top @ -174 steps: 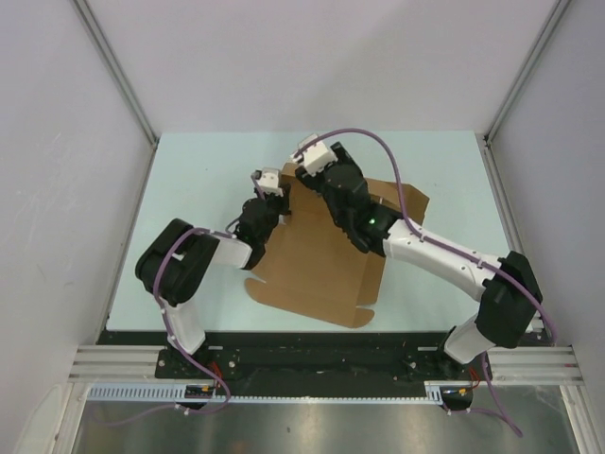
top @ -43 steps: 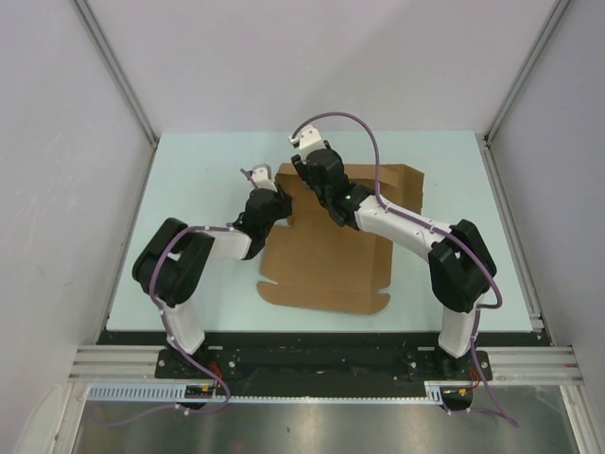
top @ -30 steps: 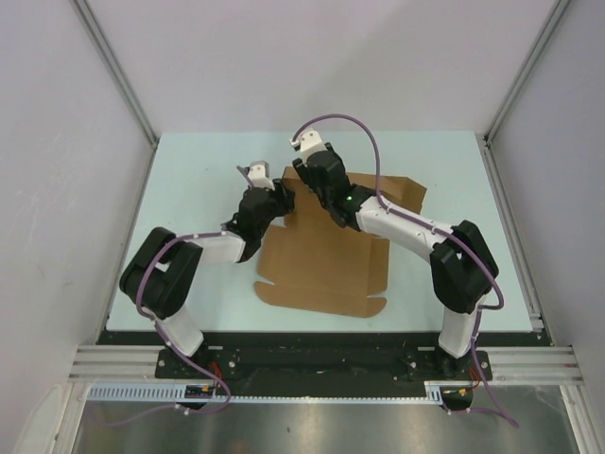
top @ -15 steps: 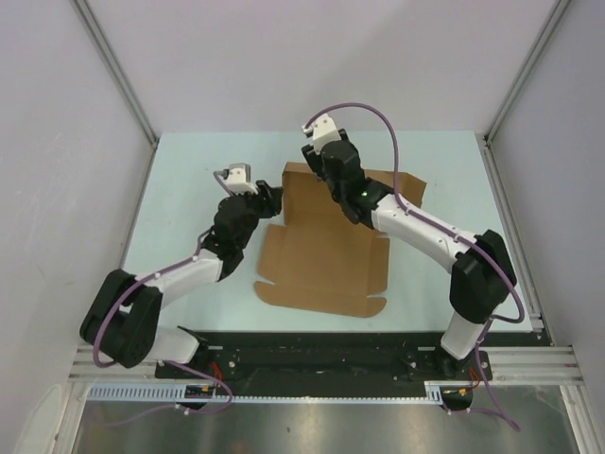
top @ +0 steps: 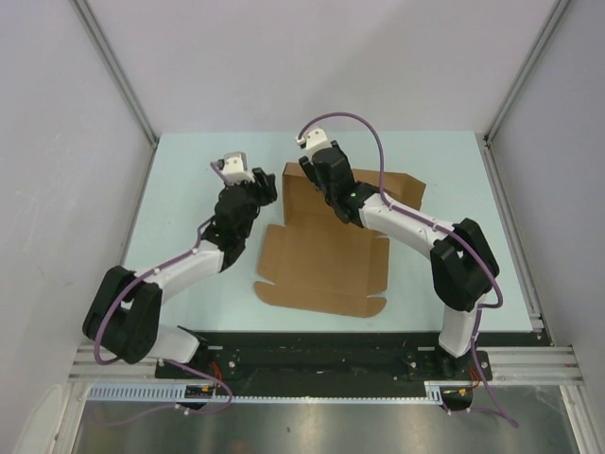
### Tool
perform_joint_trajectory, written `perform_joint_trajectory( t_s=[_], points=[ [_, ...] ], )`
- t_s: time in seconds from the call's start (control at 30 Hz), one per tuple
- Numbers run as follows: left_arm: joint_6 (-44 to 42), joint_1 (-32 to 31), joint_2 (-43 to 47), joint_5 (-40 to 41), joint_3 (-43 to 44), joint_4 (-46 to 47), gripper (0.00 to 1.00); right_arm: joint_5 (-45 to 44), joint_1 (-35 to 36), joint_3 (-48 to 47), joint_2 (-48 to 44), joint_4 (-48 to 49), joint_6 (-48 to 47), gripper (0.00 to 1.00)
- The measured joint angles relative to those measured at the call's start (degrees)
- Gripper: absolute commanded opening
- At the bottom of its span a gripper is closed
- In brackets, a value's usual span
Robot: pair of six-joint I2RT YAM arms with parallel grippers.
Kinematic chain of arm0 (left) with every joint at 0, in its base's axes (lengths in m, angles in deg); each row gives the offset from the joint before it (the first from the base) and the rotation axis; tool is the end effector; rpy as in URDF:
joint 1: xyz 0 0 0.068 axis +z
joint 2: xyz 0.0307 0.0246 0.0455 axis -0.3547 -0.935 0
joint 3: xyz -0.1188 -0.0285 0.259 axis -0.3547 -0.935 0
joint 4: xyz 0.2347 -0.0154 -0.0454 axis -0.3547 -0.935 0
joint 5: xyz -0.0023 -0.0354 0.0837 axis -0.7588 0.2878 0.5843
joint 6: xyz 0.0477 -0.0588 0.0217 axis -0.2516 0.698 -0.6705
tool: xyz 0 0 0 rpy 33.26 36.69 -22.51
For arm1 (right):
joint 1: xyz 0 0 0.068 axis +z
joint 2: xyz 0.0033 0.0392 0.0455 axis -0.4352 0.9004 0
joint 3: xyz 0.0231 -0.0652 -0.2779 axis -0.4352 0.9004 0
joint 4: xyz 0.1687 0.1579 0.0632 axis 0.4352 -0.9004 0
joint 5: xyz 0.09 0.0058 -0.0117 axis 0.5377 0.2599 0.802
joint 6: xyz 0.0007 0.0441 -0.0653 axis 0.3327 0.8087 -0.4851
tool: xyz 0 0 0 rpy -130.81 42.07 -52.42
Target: Fold the paper box
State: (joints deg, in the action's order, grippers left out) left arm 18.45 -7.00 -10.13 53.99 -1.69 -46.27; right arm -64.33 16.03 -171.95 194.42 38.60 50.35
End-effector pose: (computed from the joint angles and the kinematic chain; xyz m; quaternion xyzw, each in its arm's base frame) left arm 0.2887 -0.1262 0.2865 -0.0687 0.7258 -0.1590 0.6657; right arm 0.3566 0.2755 0.3081 -0.2422 0.7716 -0.0601 0.5851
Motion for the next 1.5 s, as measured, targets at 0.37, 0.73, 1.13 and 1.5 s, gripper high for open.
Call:
perform_joint_trajectory(
  t_s=[0.37,0.73,1.13,1.5],
  points=[
    [-2.4,1.4,-8.0,0.1,14.3,-0.9,0.59,-1.4,1.9,0.0,0.0,0.0,0.0,0.57],
    [-5.4,1.4,-25.2,-11.6,38.2,-2.8,0.55,-3.6,1.9,0.1,-6.1,-4.8,1.2,0.59],
    [-5.7,1.4,-36.4,-22.4,43.8,-6.9,0.53,-8.5,-5.7,1.5,-22.1,-12.7,12.1,0.60],
    [-5.6,1.4,-34.8,-23.9,39.3,-5.1,0.53,-6.7,-12.6,17.5,-26.8,-20.1,22.8,0.59]
  ],
)
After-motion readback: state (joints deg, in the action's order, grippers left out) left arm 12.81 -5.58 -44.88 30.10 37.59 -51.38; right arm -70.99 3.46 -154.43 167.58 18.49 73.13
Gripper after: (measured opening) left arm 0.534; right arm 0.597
